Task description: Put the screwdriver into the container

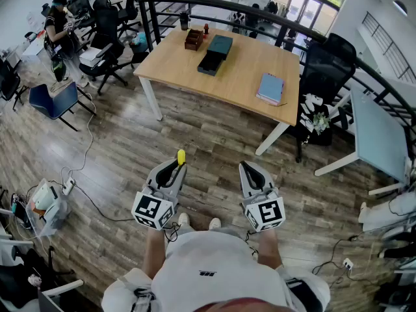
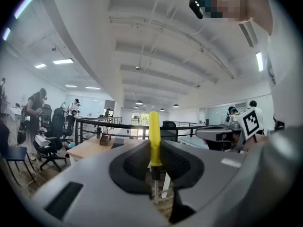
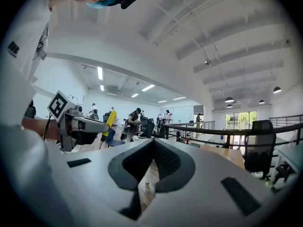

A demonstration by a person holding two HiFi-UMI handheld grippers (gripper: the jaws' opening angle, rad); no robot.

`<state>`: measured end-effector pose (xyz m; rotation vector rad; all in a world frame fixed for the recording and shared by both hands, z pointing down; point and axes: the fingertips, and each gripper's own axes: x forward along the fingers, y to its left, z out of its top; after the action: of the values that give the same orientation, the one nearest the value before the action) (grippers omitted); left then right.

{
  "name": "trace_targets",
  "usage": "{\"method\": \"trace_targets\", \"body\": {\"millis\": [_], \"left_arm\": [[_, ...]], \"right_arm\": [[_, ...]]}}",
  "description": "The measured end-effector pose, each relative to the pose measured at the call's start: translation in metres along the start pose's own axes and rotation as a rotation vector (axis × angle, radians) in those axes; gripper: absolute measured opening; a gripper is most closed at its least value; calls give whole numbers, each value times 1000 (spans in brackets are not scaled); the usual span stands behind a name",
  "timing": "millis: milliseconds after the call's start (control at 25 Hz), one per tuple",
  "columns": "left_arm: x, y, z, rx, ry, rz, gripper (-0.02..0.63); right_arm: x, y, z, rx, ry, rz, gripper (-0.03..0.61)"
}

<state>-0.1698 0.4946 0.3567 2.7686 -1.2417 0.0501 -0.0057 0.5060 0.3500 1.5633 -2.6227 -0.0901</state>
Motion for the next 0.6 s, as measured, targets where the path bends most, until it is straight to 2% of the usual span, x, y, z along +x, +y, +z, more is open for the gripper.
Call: {"method": "trace_targets", "body": {"millis": [280,600], "left_arm": [[27,-28,4,-8,-15,16,69],[59,-19,7,16,-21,41,69]], "right_arm": [[-4,-35,0,-12,-7,39,-9],[20,-60,-7,-16,-11,68,-8]]}}
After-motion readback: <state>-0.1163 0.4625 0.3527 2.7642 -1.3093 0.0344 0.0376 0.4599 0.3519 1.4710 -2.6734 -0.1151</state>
